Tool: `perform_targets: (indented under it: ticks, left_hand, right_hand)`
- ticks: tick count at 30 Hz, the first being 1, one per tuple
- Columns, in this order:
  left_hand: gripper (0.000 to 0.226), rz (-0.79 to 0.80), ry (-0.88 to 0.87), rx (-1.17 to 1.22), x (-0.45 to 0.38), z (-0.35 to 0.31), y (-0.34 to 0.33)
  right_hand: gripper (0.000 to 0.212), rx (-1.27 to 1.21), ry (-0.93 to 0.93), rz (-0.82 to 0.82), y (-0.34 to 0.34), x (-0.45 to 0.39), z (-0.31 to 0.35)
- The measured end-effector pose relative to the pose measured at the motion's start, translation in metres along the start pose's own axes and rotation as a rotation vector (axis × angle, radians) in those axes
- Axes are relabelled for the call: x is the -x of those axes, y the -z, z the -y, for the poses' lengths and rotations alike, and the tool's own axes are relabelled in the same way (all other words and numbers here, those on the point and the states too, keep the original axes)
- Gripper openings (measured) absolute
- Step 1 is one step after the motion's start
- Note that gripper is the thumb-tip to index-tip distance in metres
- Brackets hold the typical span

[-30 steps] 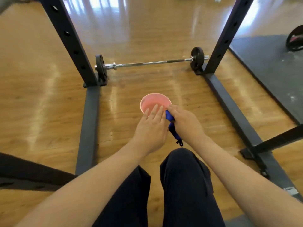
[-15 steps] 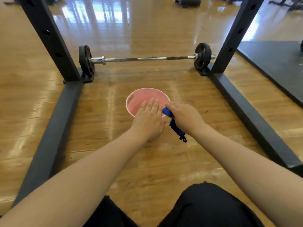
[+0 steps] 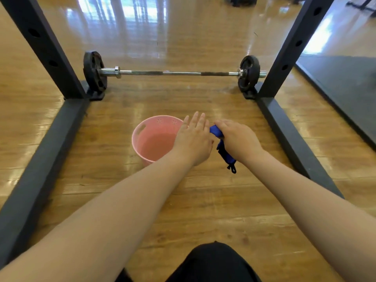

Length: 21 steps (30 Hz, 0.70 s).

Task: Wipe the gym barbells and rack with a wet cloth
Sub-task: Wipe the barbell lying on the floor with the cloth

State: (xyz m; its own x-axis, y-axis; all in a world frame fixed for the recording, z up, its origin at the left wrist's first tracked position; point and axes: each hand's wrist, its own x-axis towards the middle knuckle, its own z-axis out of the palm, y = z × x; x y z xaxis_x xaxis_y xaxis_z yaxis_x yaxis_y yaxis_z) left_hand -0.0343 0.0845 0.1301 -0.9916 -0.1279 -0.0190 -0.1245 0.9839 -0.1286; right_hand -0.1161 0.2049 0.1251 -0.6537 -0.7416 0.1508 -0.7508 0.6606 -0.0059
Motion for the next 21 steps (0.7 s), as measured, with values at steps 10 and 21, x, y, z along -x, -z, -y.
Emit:
perform_targets:
  ticks: [10, 21]
  left_hand:
    - [0.061, -0.034, 0.056, 0.035, -0.111, 0.033, 0.005]
    - [0.062, -0.022, 0.026, 0.114, -0.225, 0.056, -0.026]
  right_hand:
    - [0.033, 0.058, -0.004, -0.042, 0.000, -0.097, -0.045]
    - [0.061, 0.166, -0.065, 0.085, -0.038, -0.185, -0.087]
